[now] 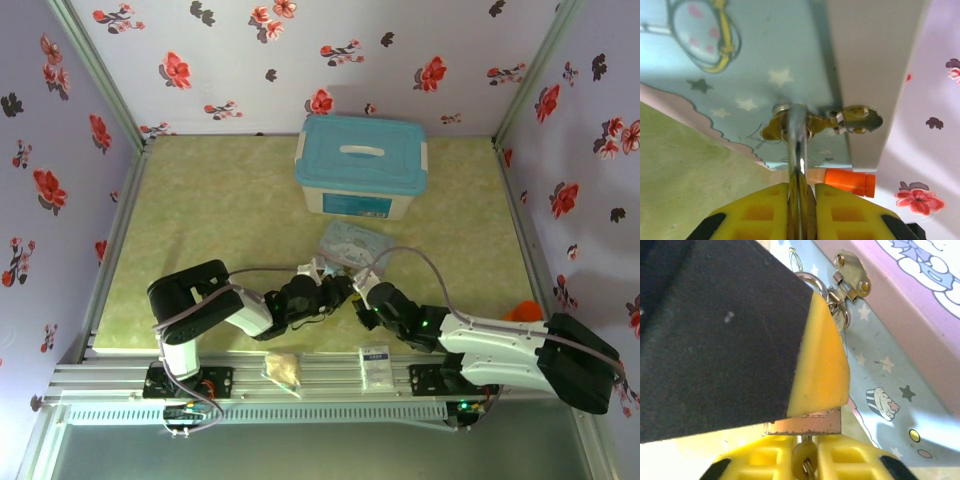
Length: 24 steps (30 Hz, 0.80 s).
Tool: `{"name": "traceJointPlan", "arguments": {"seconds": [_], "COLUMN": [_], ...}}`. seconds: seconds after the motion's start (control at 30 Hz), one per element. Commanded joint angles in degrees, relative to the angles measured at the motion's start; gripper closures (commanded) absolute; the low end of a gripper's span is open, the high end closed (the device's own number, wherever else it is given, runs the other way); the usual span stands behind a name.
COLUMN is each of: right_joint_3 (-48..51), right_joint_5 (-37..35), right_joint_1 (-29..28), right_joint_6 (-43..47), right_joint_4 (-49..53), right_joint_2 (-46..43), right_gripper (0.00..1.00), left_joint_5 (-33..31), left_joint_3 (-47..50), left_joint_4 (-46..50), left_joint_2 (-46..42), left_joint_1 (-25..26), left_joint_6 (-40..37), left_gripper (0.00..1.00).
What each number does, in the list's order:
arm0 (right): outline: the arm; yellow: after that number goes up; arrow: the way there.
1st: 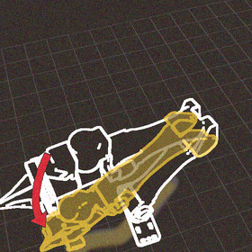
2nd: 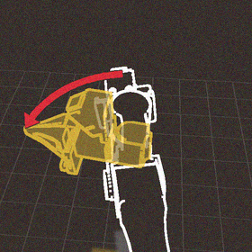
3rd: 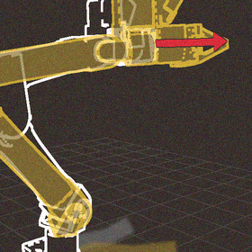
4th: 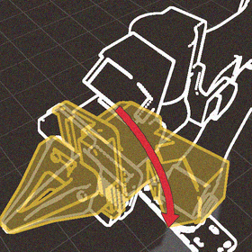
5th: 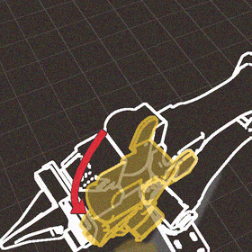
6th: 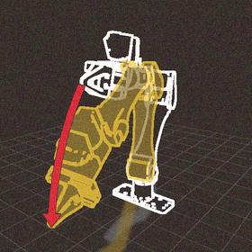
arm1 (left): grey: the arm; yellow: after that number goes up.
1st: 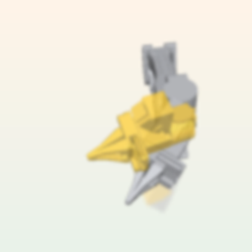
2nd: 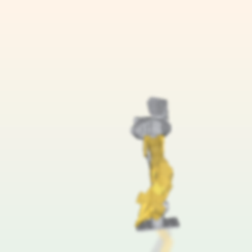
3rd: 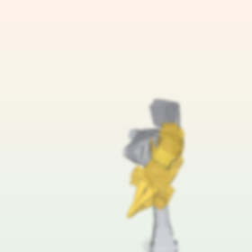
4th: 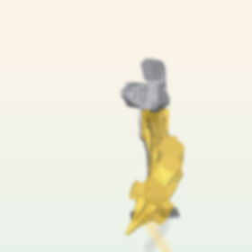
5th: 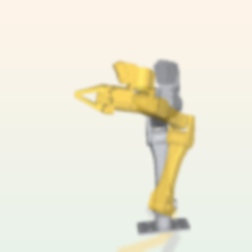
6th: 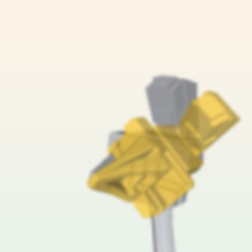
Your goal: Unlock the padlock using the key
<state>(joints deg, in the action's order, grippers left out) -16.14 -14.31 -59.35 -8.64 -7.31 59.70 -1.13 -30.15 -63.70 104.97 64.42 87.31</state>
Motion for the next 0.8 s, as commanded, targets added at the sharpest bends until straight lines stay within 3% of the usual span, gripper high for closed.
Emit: {"name": "traceJointPlan", "arguments": {"seconds": [0.0, 0.17, 0.3, 0.4, 0.5, 0.6, 0.77], "right_joint_3": [0.36, 1.71, 4.53, 3.17, 0.03, -0.59, -0.27], "right_joint_5": [6.39, 25.38, 30.07, 27.51, 20.01, 14.66, 10.24], "right_joint_1": [2.14, 11.62, 14.94, 15.13, 15.13, 15.14, 15.14], "right_joint_6": [-0.69, -9.43, -14.38, -14.43, -15.18, -16.55, -23.85], "right_joint_4": [-7.71, -13.30, -17.85, -9.29, 3.71, 9.27, 9.22], "right_joint_2": [-1.76, -0.38, -2.54, -6.43, -10.32, -13.81, -13.34], "right_gripper": [0.88, 0.90, 0.88, 0.70, 0.56, 0.50, 0.43], "left_joint_5": [2.57, 3.06, 2.94, 3.10, 4.05, 5.39, 6.69], "left_joint_3": [-0.31, 0.18, 0.91, 1.06, 1.63, 2.08, 0.42], "left_joint_4": [-7.04, -6.23, -5.76, -3.29, -1.06, 0.62, 13.37], "left_joint_2": [-0.56, -0.64, -0.30, -0.27, -0.39, -0.80, -3.82], "left_joint_1": [0.60, 0.62, 0.43, -0.05, -1.56, -2.92, -3.73], "left_joint_6": [0.93, 0.17, -0.28, -1.78, -3.66, -4.19, -9.55], "left_gripper": [1.00, 1.00, 1.00, 1.00, 1.00, 1.00, 0.97]}}
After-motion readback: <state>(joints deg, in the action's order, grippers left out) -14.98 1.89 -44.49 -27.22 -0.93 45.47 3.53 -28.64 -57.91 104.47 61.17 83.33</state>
